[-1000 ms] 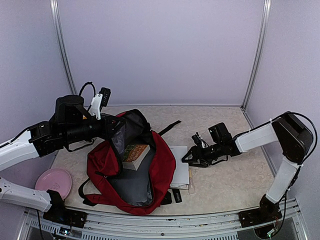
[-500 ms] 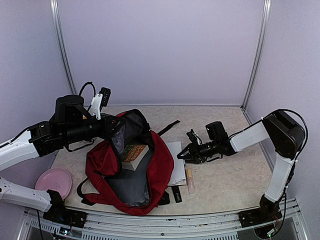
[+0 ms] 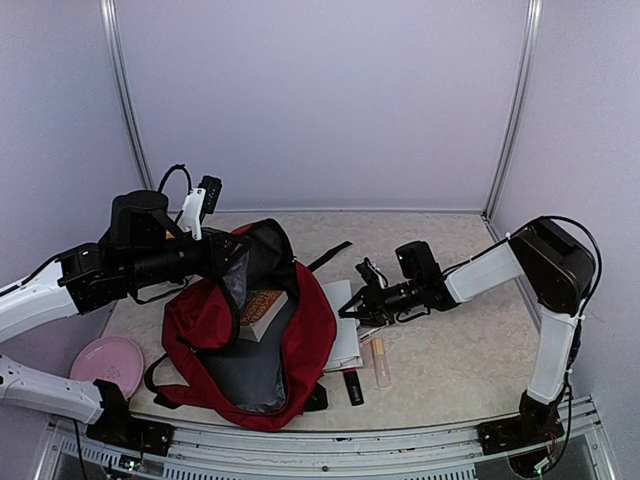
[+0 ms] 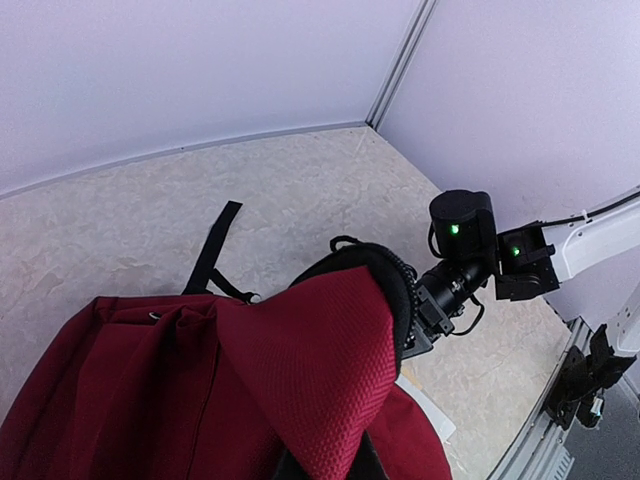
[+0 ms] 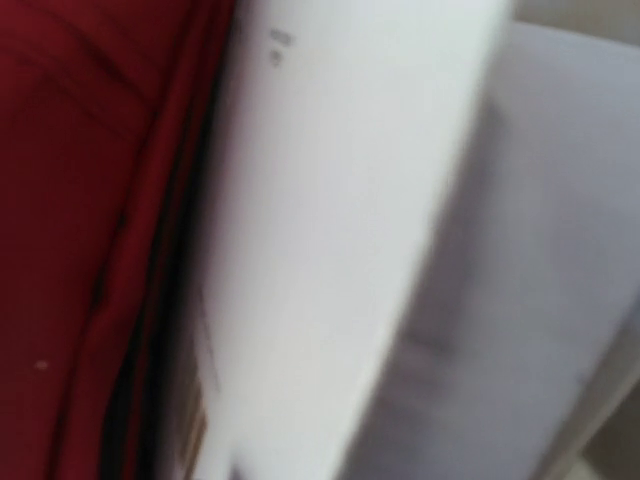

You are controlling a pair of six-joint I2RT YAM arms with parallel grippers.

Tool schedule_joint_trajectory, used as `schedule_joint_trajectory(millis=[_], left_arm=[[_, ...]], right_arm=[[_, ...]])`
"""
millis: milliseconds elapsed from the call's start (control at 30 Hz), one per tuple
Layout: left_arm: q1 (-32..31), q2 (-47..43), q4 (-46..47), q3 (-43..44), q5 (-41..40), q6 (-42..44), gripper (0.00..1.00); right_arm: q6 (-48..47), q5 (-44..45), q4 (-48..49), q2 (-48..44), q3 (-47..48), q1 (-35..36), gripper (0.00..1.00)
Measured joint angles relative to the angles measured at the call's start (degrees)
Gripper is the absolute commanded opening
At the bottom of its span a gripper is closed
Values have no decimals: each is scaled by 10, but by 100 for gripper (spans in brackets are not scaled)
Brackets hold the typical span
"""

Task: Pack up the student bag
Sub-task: Pick up the book from the center of the board, then place the book in the largest pocket of the bag.

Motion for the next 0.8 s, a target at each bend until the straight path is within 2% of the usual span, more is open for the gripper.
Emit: schedule_joint_trajectory(millis=[67,233,400,633,800], left_arm=[[0,0,0,-1,0,0,0],[0,0,0,-1,-1,0,0],[0,-6,-4,-1,-8,4,0],[1,-9,-15,-1,-19,13,0],[1,-4,-14,-1,-19,17,0]], right_arm=[[2,-2,3,0,4,1,24],[12,-2,-3,-14,6,0,13],[-23,11,-68,-96,-6,-20,10],[-110,52,-193,-252,-15,-94,7],[-164,80,-264,-329,-10,-121,2]])
